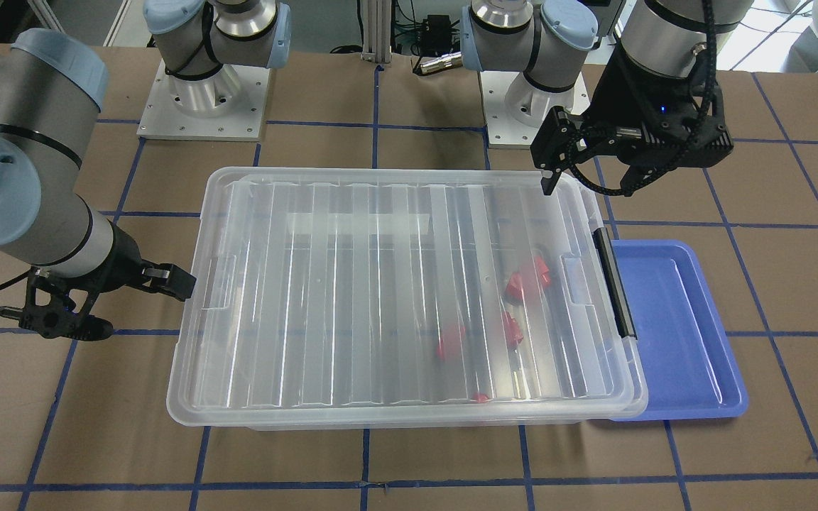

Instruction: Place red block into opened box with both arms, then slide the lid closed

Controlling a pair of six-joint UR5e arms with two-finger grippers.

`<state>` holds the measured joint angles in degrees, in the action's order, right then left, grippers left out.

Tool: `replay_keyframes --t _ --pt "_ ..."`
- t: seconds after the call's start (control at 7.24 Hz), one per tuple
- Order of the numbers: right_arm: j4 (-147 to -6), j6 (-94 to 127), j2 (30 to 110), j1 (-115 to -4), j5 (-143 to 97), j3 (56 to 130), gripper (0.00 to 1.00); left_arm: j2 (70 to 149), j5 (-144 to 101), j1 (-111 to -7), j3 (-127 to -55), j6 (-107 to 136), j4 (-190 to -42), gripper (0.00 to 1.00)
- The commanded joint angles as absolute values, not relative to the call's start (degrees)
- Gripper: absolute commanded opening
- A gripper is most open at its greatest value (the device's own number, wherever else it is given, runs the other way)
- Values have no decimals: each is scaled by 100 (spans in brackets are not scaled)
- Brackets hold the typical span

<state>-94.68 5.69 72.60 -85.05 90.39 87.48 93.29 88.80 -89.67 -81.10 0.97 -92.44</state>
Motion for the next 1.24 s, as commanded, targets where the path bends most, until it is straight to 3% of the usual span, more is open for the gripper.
replay_keyframes --t 0.0,0.55,1.11 --pt "-9475 545 7330 -8525 9079 8588 100 9325 8877 -8965 -8112 97 -9246 100" --pt "-8834 580 8216 -8691 9106 8358 100 9316 8877 -8974 -8112 97 -9246 100" --pt "-8386 606 8542 -8983 9158 8411 100 9282 8903 -9000 -8165 88 -9272 100"
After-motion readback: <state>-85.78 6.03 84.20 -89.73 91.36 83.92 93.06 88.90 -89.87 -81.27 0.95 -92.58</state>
